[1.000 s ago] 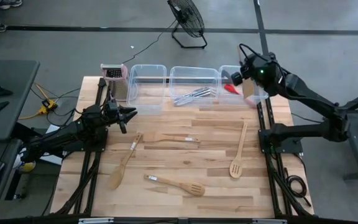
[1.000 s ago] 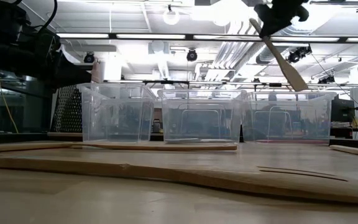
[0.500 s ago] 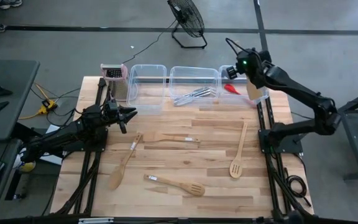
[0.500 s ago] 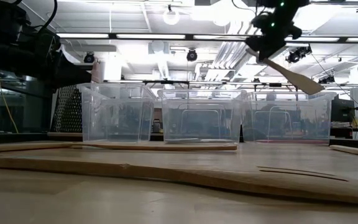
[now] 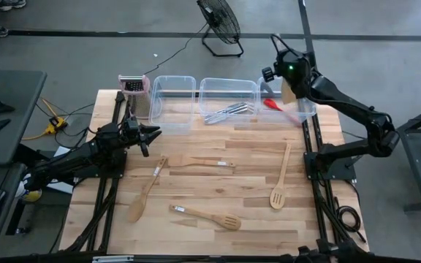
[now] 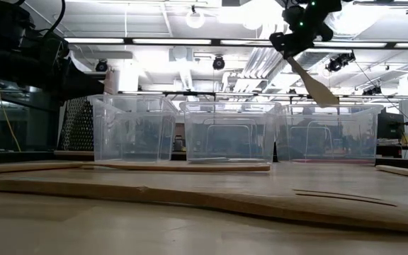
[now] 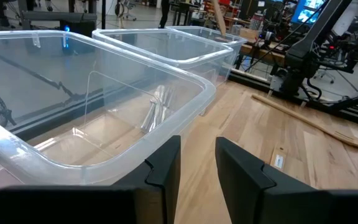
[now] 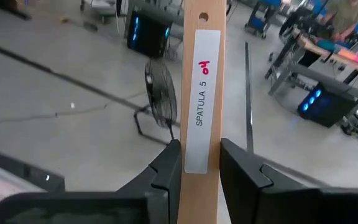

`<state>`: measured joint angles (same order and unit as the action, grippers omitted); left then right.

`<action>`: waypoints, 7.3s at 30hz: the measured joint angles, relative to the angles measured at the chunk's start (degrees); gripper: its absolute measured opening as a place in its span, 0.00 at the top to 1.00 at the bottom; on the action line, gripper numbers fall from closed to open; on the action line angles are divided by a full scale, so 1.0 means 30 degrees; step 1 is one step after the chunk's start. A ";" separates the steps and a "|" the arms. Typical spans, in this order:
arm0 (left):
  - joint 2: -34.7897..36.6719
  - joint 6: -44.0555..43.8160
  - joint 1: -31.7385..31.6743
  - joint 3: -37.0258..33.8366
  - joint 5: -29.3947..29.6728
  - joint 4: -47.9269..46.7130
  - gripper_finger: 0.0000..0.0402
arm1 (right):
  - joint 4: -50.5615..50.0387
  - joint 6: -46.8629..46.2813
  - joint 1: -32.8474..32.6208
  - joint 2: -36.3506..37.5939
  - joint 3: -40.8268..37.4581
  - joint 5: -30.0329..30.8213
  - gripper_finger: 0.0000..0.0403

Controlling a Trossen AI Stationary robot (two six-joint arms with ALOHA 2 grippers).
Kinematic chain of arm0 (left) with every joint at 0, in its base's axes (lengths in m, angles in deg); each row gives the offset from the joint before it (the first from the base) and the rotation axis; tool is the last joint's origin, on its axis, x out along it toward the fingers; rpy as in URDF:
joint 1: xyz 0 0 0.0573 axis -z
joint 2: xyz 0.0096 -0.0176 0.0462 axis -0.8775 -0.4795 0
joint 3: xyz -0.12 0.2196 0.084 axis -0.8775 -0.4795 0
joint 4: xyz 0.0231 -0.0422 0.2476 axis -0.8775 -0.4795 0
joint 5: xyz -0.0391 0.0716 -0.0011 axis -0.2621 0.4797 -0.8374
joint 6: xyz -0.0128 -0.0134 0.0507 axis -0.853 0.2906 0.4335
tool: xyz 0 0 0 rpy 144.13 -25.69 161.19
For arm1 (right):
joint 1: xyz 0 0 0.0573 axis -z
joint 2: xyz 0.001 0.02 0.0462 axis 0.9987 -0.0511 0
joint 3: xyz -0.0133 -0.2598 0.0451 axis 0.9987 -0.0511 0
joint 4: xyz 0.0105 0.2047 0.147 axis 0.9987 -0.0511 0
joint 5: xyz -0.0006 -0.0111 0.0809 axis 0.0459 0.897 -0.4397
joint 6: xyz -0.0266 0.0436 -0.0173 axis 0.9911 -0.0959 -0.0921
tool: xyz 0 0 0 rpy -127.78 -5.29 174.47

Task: Pick & Place Kitchen Items
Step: Put the brown spatula into the right transparent container, then put the brown slotted serving spoon into the left transparent container

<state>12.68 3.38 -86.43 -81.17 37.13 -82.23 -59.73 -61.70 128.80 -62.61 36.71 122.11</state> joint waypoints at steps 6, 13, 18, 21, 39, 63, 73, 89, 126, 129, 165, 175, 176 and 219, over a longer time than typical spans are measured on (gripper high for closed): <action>0.0003 0.0007 0.0000 0.0000 -0.0004 0.0000 0.75 | 0.0538 0.1150 0.0522 -0.0009 0.0000 0.0006 0.80; 0.0000 0.0007 -0.0005 0.0000 0.0000 0.0000 0.75 | 0.1604 0.1829 0.0759 -0.0029 0.0000 -0.0007 0.80; 0.0005 0.0007 0.0000 0.0000 -0.0002 0.0000 0.75 | 0.0984 0.1836 0.0999 -0.0029 0.0000 -0.0201 0.80; 0.0004 0.0007 -0.0004 0.0000 0.0000 0.0000 0.75 | -0.0860 0.1437 0.1222 -0.0082 0.0000 -0.0139 0.79; 0.0000 0.0007 -0.0007 0.0000 0.0000 0.0000 0.75 | -0.3498 0.0445 0.1971 -0.3440 0.0000 -0.2319 0.79; 0.0000 0.0007 0.0000 0.0000 -0.0004 0.0000 0.75 | -0.6440 0.0182 0.2231 -0.4809 0.0000 -0.4337 0.78; 0.0000 0.0001 -0.0001 0.0000 0.0000 0.0000 0.75 | -0.6501 0.0313 0.2362 -0.4809 0.0000 -0.4364 0.67; 0.0000 0.0007 -0.0006 0.0000 0.0000 0.0000 0.75 | -0.6473 -0.1330 0.2326 -0.4561 0.0000 -0.4472 0.57; 0.0000 0.0007 -0.0003 0.0000 0.0000 0.0000 0.75 | -1.5114 -0.3380 -0.2182 0.2069 -0.0007 -0.6760 0.57; 0.0006 0.0007 0.0000 0.0006 0.0000 0.0000 0.75 | -1.5931 -0.3857 -0.3135 0.2522 -0.0005 -0.6727 0.57; 0.0000 0.0007 -0.0007 0.0000 0.0000 0.0000 0.75 | -1.9691 -2.1078 -1.3005 0.3009 -0.4420 -1.1323 0.60; 0.0000 0.0007 0.0000 0.0000 0.0000 0.0000 0.75 | -1.9698 -3.2431 -1.5679 0.2914 -0.6296 -1.3857 0.60; 0.0000 0.0007 -0.0006 0.0006 0.0000 0.0000 0.75 | -1.9408 -3.3062 -1.5969 0.2836 -0.6544 -1.3850 0.59; 0.0004 0.0007 0.0000 0.0000 0.0000 0.0000 0.75 | -0.7606 -4.1578 -2.0304 -0.2054 -1.1599 -1.4266 0.35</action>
<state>12.69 3.40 -86.43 -81.17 37.13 -82.23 -82.55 -186.44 67.89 -68.77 1.91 79.31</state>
